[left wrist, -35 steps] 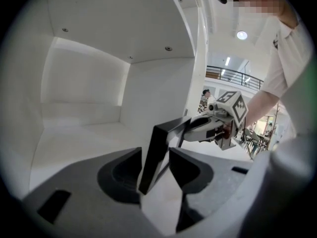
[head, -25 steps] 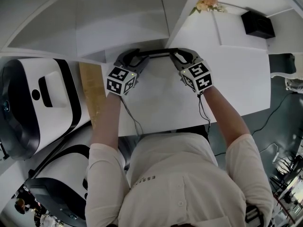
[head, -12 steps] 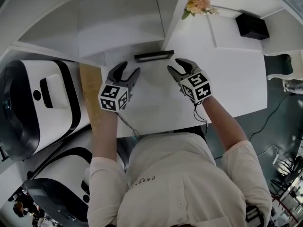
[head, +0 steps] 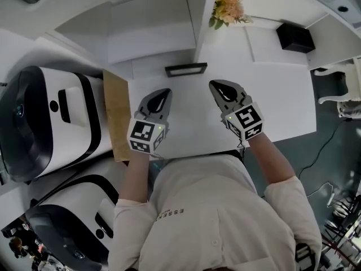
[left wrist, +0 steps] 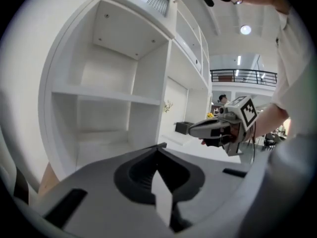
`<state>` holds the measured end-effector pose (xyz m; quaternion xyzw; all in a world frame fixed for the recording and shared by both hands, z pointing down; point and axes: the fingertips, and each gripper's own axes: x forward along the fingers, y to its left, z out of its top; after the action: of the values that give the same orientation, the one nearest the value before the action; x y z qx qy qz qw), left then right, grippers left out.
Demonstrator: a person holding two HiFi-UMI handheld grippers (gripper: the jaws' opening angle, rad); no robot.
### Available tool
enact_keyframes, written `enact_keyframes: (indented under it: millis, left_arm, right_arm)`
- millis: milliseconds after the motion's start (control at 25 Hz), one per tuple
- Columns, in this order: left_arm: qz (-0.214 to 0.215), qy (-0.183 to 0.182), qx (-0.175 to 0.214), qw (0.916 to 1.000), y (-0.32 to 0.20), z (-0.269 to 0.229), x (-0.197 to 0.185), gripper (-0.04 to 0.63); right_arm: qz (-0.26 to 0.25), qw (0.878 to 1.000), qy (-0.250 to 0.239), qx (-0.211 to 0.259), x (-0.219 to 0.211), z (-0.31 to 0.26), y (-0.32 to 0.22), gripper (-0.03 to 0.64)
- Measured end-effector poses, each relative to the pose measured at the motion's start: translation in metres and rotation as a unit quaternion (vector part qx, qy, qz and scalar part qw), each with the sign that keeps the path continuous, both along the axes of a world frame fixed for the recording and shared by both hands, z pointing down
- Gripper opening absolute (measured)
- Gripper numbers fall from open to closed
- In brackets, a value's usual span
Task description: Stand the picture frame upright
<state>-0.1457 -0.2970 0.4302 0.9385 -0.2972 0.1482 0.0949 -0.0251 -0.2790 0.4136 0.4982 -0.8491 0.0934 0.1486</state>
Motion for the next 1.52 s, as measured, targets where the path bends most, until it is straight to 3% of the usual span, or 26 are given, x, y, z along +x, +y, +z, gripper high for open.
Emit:
enact_keyframes:
  millis: [240,440,800,1040,1520]
  left_arm:
    - [0.005,0.041,0.086,0.9954,0.017,-0.075,0.005,0.002]
    - [0.006,0.039,0.150,0.9879,0.036,-0.130,0.006,0.003]
    - [-0.004,0.037,0.159,0.9865,0.053,-0.148,0.002,0.003]
    - [-0.016,0.057,0.151,0.9867,0.058,-0.159,-0.006,0.003]
    - [-0.016,0.046,0.146,0.9881,0.061,-0.150,-0.010,0.003]
  right_arm:
    - [-0.020,0.997,-0.029,0.073,-0.016,-0.059,0.017,0.015]
    - [-0.027,0.990,-0.045,0.133,-0.025,-0.109,0.029,0.014]
    - [-0.032,0.984,-0.037,0.173,-0.039,-0.144,0.047,0.014]
    - [-0.034,0.983,-0.045,0.177,-0.043,-0.146,0.057,0.014]
    - [-0.010,0.984,-0.042,0.175,-0.033,-0.143,0.061,0.014]
